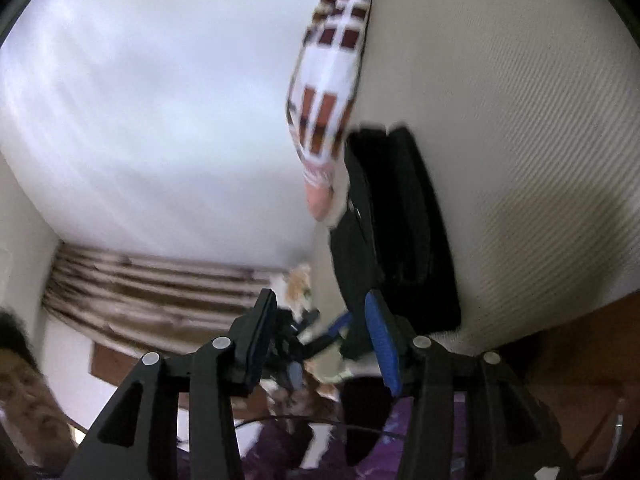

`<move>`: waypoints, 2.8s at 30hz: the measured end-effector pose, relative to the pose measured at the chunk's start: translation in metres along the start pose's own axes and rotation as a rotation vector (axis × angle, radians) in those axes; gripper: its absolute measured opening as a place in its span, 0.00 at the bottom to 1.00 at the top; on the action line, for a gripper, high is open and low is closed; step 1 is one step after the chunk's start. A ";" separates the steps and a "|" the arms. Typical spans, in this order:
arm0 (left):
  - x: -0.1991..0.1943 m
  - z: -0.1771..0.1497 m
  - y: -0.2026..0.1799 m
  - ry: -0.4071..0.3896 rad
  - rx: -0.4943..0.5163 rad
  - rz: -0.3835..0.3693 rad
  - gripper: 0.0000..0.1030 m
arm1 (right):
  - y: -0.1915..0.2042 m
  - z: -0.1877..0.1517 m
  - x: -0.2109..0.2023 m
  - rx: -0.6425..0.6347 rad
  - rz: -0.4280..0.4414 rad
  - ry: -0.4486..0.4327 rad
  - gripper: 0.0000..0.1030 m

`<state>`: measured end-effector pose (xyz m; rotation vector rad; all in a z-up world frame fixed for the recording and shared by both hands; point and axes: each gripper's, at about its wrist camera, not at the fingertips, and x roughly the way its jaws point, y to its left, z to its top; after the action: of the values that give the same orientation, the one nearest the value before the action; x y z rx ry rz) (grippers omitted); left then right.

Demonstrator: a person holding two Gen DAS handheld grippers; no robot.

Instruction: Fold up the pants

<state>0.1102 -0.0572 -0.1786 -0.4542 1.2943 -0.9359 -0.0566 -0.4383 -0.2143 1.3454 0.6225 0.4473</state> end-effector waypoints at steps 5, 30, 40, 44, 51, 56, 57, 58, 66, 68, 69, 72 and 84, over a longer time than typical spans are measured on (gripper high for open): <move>-0.001 -0.001 0.004 -0.002 -0.024 -0.020 0.74 | -0.009 -0.001 0.026 0.014 -0.062 0.049 0.44; 0.005 -0.009 -0.011 0.015 0.048 0.034 0.75 | -0.030 -0.004 0.029 0.043 -0.209 -0.010 0.13; 0.006 -0.010 -0.005 0.005 0.027 0.021 0.77 | -0.009 0.016 -0.002 -0.033 -0.282 -0.079 0.69; 0.007 -0.009 -0.009 0.007 0.034 0.030 0.77 | -0.012 0.022 0.022 -0.033 -0.320 0.033 0.75; 0.005 -0.010 -0.004 0.007 0.013 0.016 0.77 | 0.005 0.018 0.049 -0.151 -0.397 0.126 0.27; -0.010 -0.008 0.003 -0.043 -0.012 0.020 0.77 | 0.018 0.021 0.059 -0.103 -0.306 0.142 0.25; -0.019 -0.006 0.004 -0.075 -0.018 0.018 0.77 | 0.020 0.021 0.061 -0.082 -0.267 0.145 0.25; -0.030 -0.004 0.005 -0.118 -0.024 0.015 0.77 | 0.025 0.021 0.069 -0.050 -0.194 0.146 0.25; -0.048 0.003 0.007 -0.144 -0.030 0.067 0.77 | 0.008 0.019 0.065 0.006 -0.140 0.080 0.22; -0.033 0.001 0.004 -0.114 -0.019 0.075 0.77 | -0.025 0.014 0.052 0.052 -0.245 0.090 0.20; -0.027 -0.001 0.003 -0.103 -0.013 0.079 0.77 | -0.045 0.010 0.047 0.105 -0.224 0.100 0.20; -0.008 -0.004 -0.003 -0.058 0.015 0.115 0.77 | -0.041 0.009 0.047 0.067 -0.212 0.083 0.20; 0.003 -0.012 -0.009 -0.060 0.090 0.119 0.81 | -0.044 0.002 0.033 0.058 -0.199 0.067 0.19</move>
<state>0.0954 -0.0622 -0.1764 -0.3293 1.2062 -0.8705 -0.0325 -0.4273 -0.2625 1.3124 0.8215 0.3161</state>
